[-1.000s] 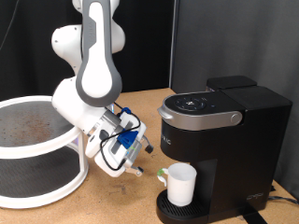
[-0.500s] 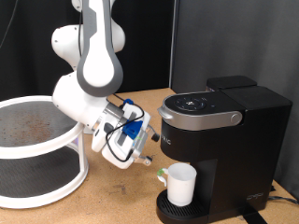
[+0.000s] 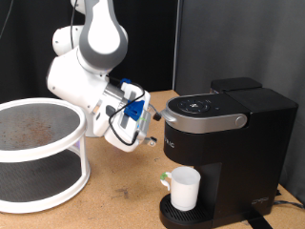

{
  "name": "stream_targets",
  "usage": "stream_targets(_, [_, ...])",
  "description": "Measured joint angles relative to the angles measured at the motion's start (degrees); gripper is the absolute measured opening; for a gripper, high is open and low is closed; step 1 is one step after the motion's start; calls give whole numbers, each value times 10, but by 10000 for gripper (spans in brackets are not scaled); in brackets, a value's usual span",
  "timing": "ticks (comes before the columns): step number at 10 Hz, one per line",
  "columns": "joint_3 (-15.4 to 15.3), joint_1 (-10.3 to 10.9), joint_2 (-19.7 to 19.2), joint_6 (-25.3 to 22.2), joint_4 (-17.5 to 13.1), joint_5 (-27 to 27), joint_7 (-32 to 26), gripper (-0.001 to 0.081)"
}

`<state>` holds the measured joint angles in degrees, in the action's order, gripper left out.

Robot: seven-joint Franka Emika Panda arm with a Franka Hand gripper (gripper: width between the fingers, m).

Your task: Make a cup of coffee with the keurig machine

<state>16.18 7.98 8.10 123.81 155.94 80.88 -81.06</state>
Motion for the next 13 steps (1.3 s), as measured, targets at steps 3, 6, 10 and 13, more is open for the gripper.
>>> stream_targets(3, [0, -11, 51, 7, 20, -61, 63, 807])
stream_targets(6, [0, -13, 68, 3, 20, -104, 11, 807])
stream_targets(10, [1, -20, 158, -12, 20, -149, 17, 807])
stream_targets(13, [6, -20, 213, -43, 8, -134, 69, 807])
